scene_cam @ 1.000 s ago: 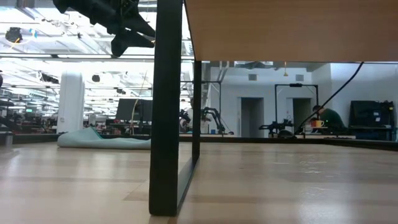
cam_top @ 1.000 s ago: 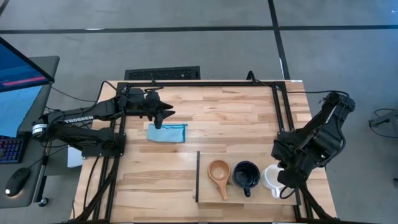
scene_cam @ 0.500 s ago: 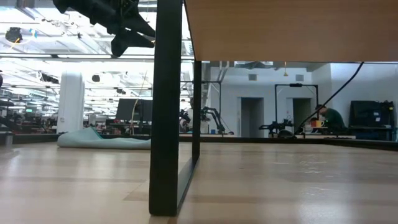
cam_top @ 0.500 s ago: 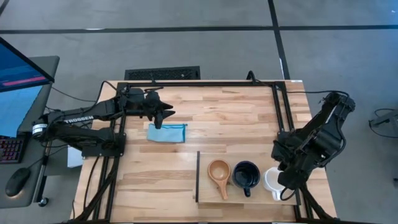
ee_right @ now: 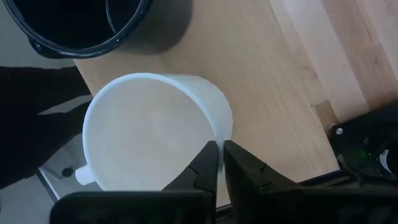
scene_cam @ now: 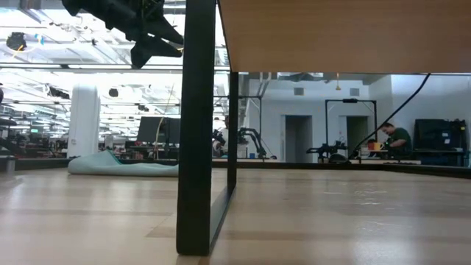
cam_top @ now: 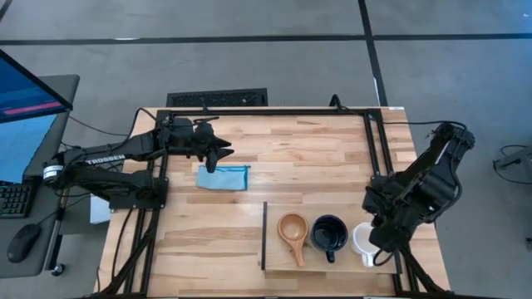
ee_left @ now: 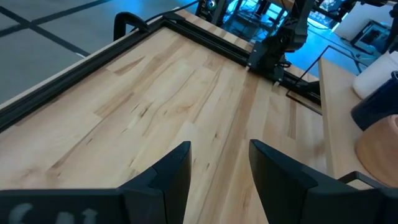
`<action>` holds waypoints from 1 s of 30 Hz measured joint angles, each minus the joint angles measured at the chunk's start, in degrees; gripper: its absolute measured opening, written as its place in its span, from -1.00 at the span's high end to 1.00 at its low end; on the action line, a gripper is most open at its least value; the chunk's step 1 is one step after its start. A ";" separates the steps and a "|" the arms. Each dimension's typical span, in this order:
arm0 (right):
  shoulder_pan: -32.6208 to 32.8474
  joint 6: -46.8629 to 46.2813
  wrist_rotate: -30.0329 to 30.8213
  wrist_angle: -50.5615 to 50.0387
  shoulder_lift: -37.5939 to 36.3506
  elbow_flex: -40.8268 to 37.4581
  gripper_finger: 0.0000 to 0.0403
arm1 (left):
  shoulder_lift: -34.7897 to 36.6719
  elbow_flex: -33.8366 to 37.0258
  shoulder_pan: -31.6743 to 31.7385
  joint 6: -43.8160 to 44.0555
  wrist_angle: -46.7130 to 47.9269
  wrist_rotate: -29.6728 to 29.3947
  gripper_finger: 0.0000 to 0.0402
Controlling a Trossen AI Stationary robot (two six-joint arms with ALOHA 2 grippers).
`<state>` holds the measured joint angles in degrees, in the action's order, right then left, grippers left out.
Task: Stack small to large cups/mugs on shelf
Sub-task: Put the white mug on the shelf
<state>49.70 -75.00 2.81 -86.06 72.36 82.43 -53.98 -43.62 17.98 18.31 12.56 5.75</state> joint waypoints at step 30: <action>-1.17 3.50 0.00 1.11 -0.02 0.01 0.77 | 0.00 0.00 0.00 -0.02 0.01 -0.04 0.24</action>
<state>48.53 -71.50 2.81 -84.95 72.34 82.43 -53.98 -43.62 17.98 18.28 12.56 5.72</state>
